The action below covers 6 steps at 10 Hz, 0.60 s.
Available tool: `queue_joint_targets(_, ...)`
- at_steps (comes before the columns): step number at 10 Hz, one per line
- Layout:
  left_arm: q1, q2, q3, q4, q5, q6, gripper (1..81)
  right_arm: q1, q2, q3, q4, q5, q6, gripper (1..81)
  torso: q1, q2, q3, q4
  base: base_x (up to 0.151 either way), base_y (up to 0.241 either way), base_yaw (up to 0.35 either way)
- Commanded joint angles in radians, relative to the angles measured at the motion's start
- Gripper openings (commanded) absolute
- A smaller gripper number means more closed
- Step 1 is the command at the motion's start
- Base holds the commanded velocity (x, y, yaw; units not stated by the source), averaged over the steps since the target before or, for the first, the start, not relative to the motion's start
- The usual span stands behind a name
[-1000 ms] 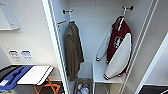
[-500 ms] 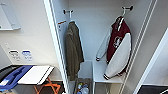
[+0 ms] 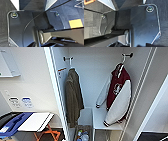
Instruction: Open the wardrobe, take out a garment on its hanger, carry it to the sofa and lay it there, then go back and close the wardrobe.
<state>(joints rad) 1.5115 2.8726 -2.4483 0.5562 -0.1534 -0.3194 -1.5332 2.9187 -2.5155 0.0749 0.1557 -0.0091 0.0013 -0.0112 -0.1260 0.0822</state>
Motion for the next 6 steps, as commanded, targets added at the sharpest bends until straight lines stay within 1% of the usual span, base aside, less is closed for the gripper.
queue_joint_targets(1,-0.032,0.125,-0.219,-0.09,0.074,-0.015,81.1,0.017,0.026,-0.037,-0.001,-0.056,0.001,81.1,0.0,0.0,0.0,0.0,0.0,0.0,0.0)
queue_joint_targets(4,-0.033,0.151,-0.229,-0.122,0.171,-0.015,81.1,0.006,0.058,-0.075,-0.004,-0.065,-0.009,81.1,0.0,0.0,0.0,0.0,0.0,0.0,0.0)
queue_joint_targets(6,-0.033,0.148,-0.23,-0.145,0.196,-0.014,81.1,0.009,0.092,-0.12,-0.001,-0.078,-0.009,81.1,0.0,0.0,0.0,0.0,0.0,0.0,0.0)
